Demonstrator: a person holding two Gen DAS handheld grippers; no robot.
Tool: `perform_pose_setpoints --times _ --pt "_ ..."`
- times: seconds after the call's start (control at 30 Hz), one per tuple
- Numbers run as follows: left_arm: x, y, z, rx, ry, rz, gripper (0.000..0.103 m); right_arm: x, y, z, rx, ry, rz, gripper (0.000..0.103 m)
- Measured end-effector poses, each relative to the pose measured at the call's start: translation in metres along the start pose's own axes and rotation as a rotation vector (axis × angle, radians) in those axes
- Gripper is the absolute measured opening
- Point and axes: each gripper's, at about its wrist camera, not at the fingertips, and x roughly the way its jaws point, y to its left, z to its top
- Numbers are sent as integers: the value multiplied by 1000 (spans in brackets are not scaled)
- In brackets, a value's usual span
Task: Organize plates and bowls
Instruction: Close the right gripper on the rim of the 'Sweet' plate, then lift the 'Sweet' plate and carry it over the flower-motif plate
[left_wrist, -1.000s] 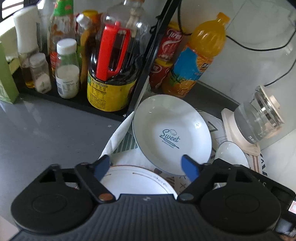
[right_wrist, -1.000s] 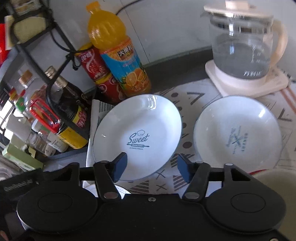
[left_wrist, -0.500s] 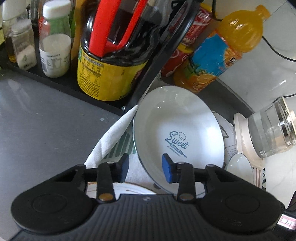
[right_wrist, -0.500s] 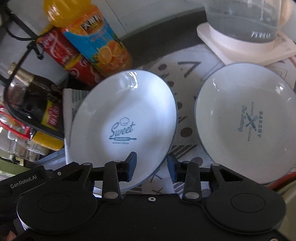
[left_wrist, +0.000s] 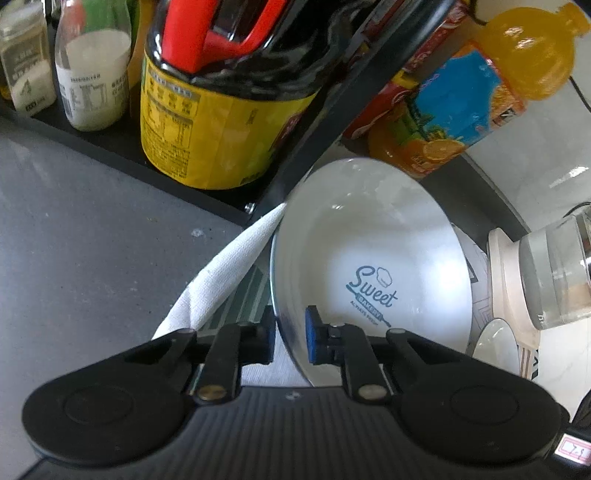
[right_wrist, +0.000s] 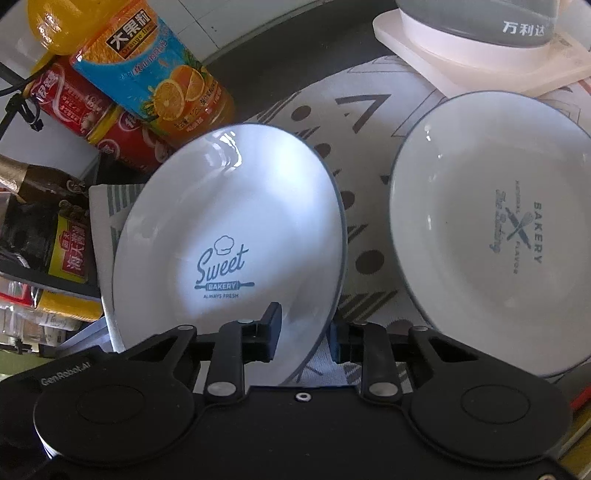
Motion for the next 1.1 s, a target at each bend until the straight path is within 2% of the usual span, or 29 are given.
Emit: perform_pose_setpoints --times 0.2,0.4,0.53,0.63,1.1 --pt "2 3 -1 -18 3 -24 11 -3 -4 0 23 -31 -1 18" --pt "-8 4 -4 10 -21 -54 10 -22 -1 2 -16 -101 24 11" --pt "-18 2 -5 30 -43 -68 10 -30 -2 -1 -21 -118 33 11" --pt "-24 -1 -9 53 -58 -53 10 -37 3 -8 -56 -147 14 11" --pt "-47 7 -35 53 -66 -66 11 -64 11 -35 -101 -187 14 11"
